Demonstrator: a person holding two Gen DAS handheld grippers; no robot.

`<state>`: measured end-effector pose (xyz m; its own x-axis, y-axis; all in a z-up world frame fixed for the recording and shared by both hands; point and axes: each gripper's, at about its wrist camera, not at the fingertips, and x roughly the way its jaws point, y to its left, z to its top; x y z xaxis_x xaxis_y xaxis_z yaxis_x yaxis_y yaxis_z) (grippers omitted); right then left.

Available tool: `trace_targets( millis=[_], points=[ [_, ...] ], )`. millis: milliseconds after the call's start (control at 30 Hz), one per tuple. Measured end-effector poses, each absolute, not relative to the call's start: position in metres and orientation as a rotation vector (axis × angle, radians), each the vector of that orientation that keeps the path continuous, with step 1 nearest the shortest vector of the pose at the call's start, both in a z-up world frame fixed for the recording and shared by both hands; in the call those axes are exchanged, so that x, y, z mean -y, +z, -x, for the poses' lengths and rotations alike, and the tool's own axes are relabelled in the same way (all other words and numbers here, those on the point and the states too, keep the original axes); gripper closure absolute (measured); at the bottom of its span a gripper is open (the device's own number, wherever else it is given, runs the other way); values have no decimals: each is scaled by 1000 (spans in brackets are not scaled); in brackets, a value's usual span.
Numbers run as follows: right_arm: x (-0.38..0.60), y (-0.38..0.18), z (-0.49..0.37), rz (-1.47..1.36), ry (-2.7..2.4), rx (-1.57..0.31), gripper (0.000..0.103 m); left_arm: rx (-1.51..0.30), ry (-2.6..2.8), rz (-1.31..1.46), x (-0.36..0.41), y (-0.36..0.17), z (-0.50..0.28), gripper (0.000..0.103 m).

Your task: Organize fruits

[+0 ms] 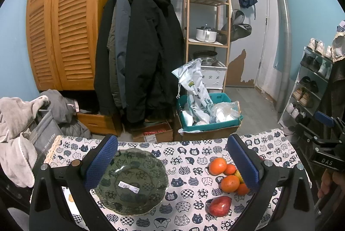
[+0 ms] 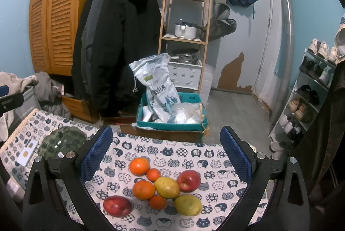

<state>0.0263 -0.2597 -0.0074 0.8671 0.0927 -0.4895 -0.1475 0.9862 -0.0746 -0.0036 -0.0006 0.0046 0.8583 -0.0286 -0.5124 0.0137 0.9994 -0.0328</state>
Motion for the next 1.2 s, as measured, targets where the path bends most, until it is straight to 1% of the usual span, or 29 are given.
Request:
trace_targets(
  millis=[1200],
  points=[
    [260, -5, -24, 116, 124, -502, 5, -537, -23, 32, 1, 5, 5, 1]
  ],
)
